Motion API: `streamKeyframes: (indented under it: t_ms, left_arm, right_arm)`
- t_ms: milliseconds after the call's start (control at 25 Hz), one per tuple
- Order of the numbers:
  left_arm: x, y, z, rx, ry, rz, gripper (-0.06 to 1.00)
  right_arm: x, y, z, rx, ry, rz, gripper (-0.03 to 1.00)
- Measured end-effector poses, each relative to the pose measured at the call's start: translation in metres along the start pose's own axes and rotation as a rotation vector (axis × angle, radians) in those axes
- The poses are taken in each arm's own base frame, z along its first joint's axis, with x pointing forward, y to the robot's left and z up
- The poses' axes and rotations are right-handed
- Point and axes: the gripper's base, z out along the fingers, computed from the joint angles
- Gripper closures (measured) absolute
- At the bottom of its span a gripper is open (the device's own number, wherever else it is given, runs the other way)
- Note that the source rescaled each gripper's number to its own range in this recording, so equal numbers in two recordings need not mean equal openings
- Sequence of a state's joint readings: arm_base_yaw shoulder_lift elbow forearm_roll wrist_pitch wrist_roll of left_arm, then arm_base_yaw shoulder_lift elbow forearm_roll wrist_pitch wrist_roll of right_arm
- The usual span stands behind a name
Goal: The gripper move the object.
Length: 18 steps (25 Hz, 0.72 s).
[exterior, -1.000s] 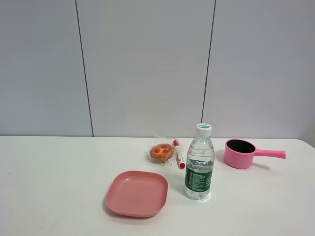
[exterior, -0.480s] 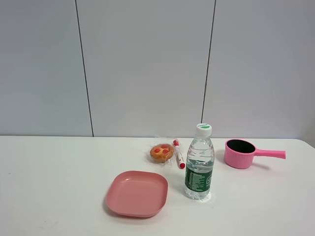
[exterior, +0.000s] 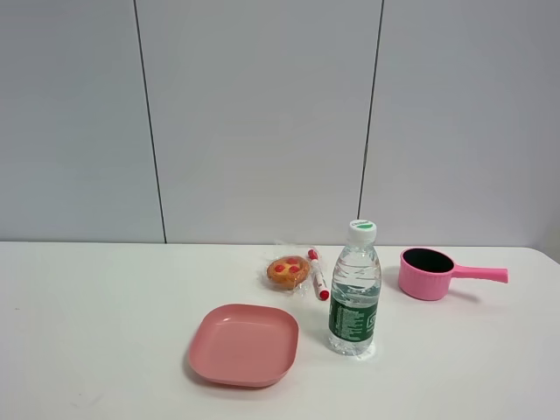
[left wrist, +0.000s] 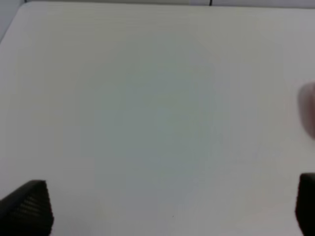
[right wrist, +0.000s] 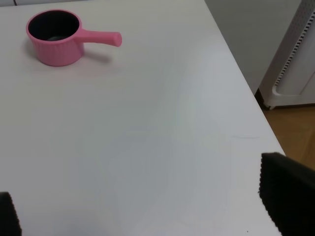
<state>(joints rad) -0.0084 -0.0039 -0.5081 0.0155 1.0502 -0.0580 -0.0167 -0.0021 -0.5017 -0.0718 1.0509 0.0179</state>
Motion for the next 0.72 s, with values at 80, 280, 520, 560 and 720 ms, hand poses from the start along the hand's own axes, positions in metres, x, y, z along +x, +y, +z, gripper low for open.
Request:
streamKeyframes:
  t_ms: [80,280,520,560,720]
  left_arm:
    - [0.0001,0.0000,-0.0001,0.000,0.000,0.000,-0.06]
    - [0.0002,0.0000,-0.0002,0.000,0.000,0.000,-0.06]
    - [0.0002,0.0000,-0.0002,0.000,0.000,0.000,-0.06]
    - [0.0002,0.0000,-0.0002,0.000,0.000,0.000,-0.06]
    - [0.0002,0.0000,-0.0002,0.000,0.000,0.000,-0.06]
  right_arm:
    - [0.0000,0.0000,0.0000,0.000,0.000,0.000,-0.03]
    - [0.0000,0.0000,0.0000,0.000,0.000,0.000,-0.03]
    - [0.0000,0.0000,0.0000,0.000,0.000,0.000,-0.03]
    - [0.0000,0.0000,0.0000,0.000,0.000,0.000,-0.03]
    - [0.0000,0.0000,0.0000,0.000,0.000,0.000,-0.03]
